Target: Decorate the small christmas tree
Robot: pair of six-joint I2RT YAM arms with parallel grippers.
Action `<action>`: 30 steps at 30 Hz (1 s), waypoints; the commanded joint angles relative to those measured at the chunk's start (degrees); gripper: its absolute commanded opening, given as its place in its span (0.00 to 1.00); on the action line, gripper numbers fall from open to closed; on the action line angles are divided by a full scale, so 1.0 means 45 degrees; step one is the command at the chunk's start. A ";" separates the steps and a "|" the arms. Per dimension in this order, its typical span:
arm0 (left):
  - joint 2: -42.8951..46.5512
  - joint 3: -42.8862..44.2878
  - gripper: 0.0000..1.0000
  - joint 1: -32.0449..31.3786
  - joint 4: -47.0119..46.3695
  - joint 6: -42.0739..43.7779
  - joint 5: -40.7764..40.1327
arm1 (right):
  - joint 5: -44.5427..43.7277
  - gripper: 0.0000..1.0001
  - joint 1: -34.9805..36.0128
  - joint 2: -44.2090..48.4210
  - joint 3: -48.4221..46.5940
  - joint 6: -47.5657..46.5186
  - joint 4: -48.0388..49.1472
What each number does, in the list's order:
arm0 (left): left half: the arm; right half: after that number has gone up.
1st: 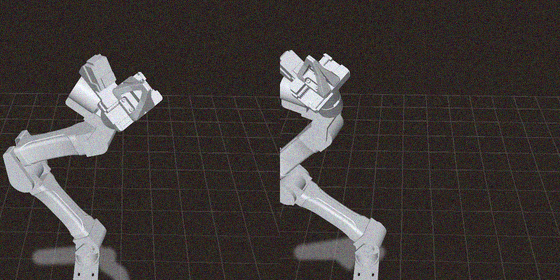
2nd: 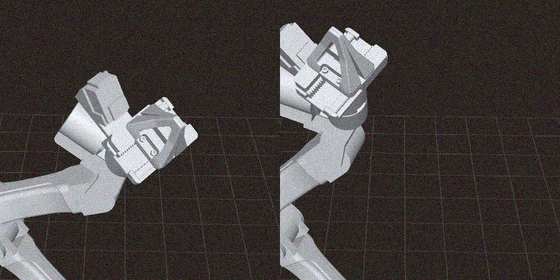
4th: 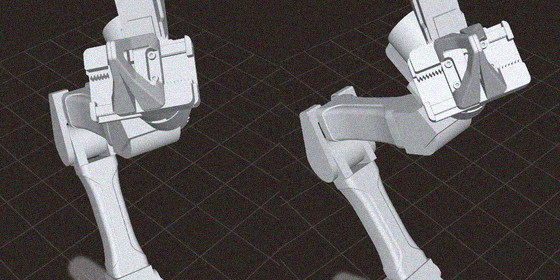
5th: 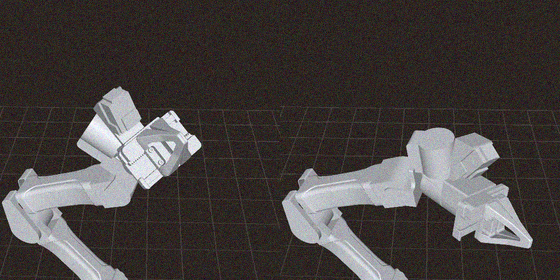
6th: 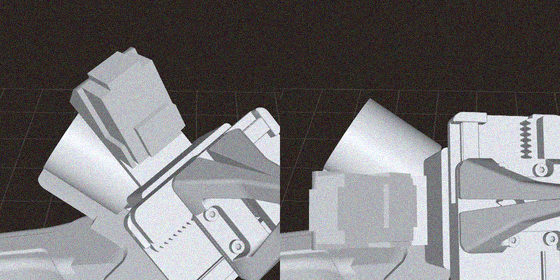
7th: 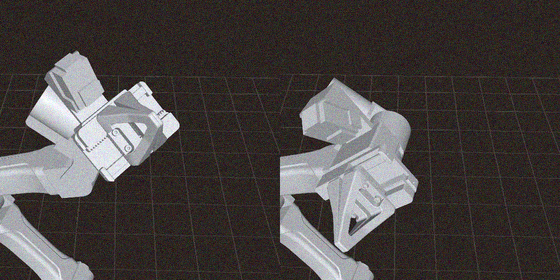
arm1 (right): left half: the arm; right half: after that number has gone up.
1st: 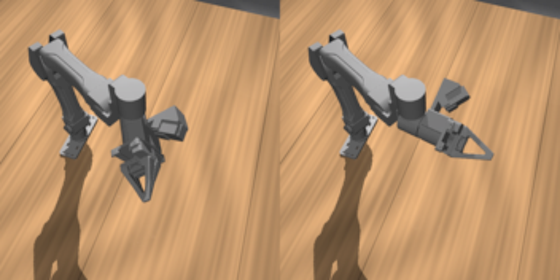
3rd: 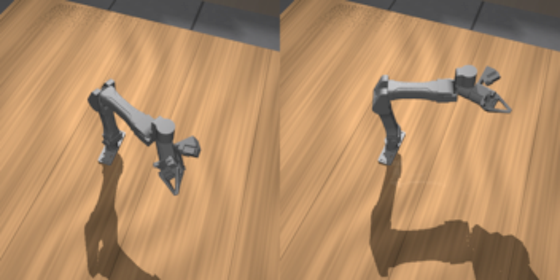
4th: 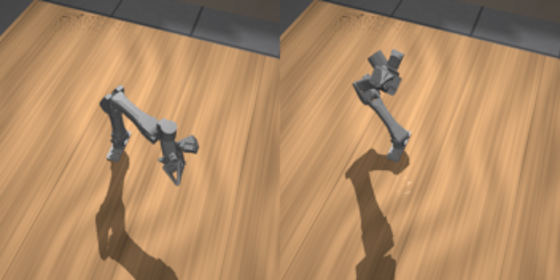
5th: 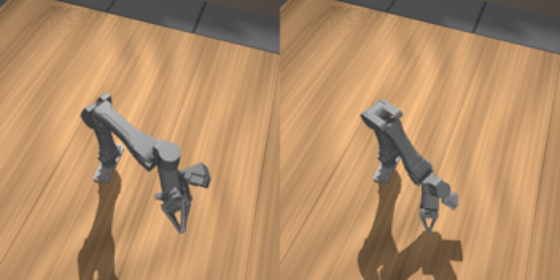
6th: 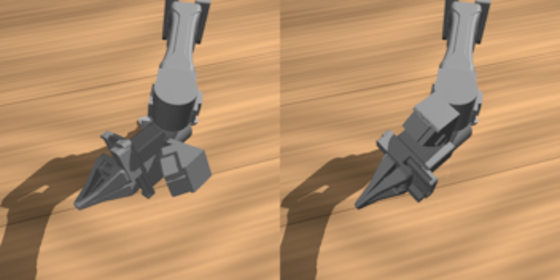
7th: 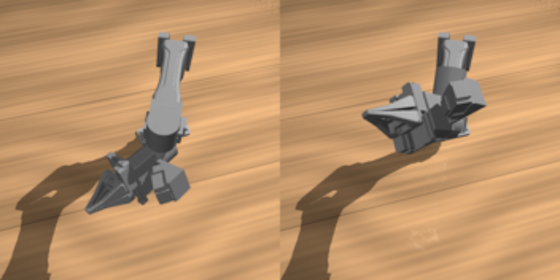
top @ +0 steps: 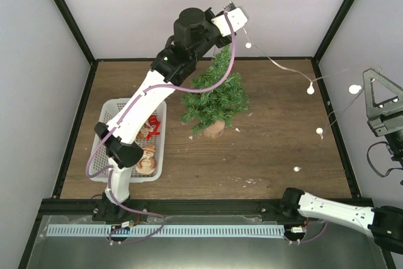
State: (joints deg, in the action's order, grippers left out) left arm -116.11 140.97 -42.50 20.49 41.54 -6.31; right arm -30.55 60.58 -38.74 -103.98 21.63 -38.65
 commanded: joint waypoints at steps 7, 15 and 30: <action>0.1487 -0.1290 0.00 -0.0389 -0.0713 0.0466 0.0621 | -0.0690 0.01 0.0126 0.0575 0.0457 0.0771 -0.1134; 0.2301 -0.2980 0.00 -0.1014 -0.1298 0.3107 0.0457 | -0.0841 0.01 0.0101 0.0816 0.2010 0.2009 -0.1678; 0.3250 -0.6364 0.00 -0.2612 -0.3678 0.8018 -0.0015 | -0.0204 0.01 0.0112 0.1537 0.3524 0.2817 -0.1203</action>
State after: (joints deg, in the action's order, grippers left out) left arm -104.14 118.93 -50.92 10.22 65.58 -5.89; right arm -31.51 60.62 -34.24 -89.43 32.25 -45.76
